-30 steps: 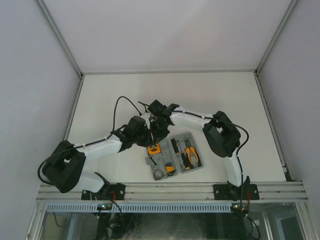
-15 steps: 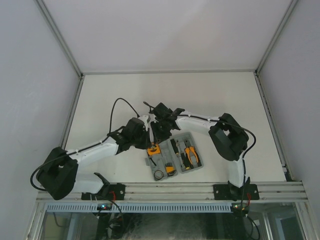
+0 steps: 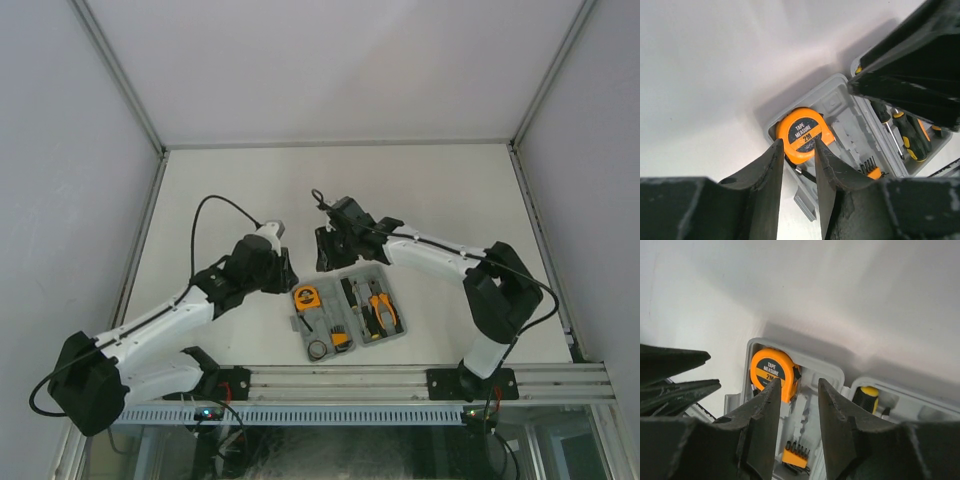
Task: Sort the tools into containers
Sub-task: Adjust the engineering item in the storage box, then close the storage box at the center of the board.
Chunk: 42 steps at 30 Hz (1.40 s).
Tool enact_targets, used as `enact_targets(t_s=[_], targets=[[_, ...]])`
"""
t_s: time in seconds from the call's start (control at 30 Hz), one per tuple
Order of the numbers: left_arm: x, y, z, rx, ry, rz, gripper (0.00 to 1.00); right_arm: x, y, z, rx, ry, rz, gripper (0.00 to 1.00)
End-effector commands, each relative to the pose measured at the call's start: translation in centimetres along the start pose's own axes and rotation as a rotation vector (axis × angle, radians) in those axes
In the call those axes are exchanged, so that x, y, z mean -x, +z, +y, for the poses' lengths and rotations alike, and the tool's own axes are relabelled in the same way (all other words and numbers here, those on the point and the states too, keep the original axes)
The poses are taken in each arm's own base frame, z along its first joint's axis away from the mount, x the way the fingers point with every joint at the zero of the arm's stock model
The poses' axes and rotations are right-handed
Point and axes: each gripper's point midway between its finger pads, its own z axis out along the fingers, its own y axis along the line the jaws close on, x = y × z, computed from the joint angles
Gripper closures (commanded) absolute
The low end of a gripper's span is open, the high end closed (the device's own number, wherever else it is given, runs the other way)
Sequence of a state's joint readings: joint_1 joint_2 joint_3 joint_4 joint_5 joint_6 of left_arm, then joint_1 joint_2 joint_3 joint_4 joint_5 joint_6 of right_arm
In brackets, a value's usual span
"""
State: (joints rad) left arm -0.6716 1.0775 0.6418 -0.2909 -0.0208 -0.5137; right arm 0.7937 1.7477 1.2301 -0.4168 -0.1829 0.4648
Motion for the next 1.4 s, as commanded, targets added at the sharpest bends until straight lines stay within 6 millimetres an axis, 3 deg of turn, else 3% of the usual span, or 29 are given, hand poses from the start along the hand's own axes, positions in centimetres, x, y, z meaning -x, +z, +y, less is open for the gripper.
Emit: enact_targets(t_s=[0.0,0.27,0.57,0.87,1.17,1.37], targets=[[-1.4,-0.6,0.6,0.015,-0.068,0.023,0.63,1.1,-1.9,-0.6,-0.038,-0.016,-0.105,0.63],[-5.2,-0.7,1.0,0.0,-0.156,0.089,0.57,-0.1,-3.7,-3.3,-0.114,0.042,-0.181,0.56],[-7.4,-0.4,-0.1,-0.057,-0.201,0.137,0.54,-1.1,-5.7,-6.2,-0.121,0.171,-0.261,0.4],[-9.3,-0.3,-0.8,-0.072,-0.229,0.165,0.55,-1.3,-7.3,-8.1,-0.15,0.215,-0.3,0.4],[-9.7,-0.2,-0.2,-0.031,-0.239,0.168,0.68,-1.6,-7.6,-8.4,-0.155,0.225,-0.3,0.41],[-10.2,-0.5,0.2,-0.015,-0.248,0.178,0.65,-1.7,-7.9,-8.5,-0.162,0.228,-0.31,0.41]])
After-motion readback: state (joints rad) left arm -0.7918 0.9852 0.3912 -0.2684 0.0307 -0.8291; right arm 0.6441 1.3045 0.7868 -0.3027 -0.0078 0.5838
